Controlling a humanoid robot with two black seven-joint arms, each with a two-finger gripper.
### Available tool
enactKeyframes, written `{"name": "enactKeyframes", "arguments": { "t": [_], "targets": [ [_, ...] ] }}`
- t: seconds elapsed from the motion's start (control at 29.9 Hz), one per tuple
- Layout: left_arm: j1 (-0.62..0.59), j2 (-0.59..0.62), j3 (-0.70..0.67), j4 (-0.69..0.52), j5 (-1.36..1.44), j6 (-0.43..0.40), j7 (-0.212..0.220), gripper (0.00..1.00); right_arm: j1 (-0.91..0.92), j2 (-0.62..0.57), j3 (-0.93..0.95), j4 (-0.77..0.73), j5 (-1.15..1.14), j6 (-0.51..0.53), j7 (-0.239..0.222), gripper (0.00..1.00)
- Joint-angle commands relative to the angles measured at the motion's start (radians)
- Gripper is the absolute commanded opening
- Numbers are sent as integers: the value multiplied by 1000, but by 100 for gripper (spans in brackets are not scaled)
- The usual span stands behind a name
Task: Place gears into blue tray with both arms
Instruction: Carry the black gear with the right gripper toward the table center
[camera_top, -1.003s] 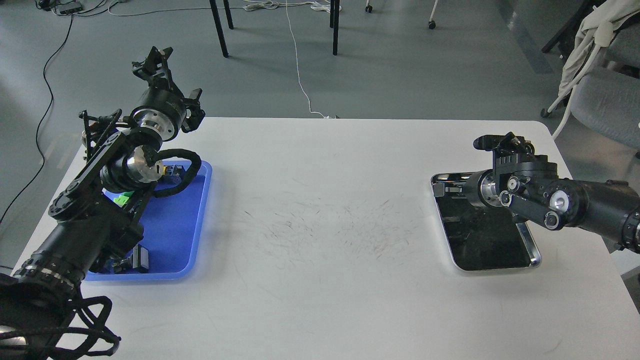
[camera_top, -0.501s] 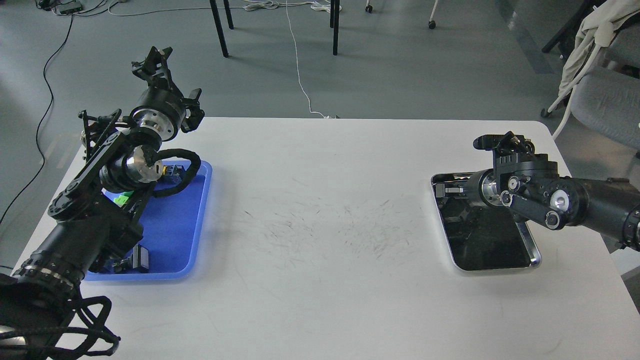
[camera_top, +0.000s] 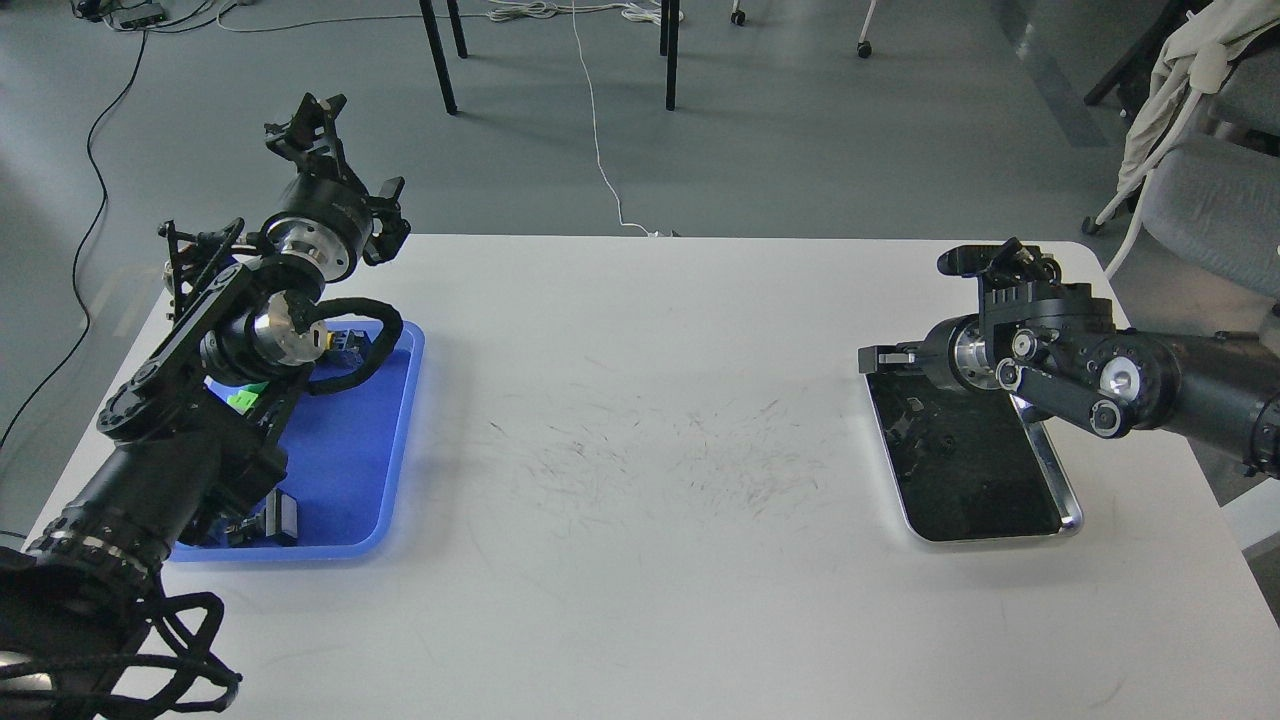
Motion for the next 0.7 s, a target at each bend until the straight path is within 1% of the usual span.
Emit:
{"name": "enactKeyframes", "arguments": {
  "t": [0.0,0.13,0.17,0.3,0.47,0.67],
  "targets": [
    [-2,3,0,0,0,1,0,98,50,-20,46,70,12,-6,3,2],
    [-3,5,0,1,0,1,0,98,43,2,192,102,87,-6,17,2],
    [-2,5,0,0,0,1,2,98,37,23,217,105,121,-6,18,2],
    [-3,14,0,0,0,1,2,98,-23,175,319,104,206,-50,43,2],
    [-8,19,0,0,0,8,2,98,-80,360,324,90,212,-134,46,2],
    [-8,19,0,0,-1,14,2,98,-172,365,318,82,213,-202,46,2]
  ]
}}
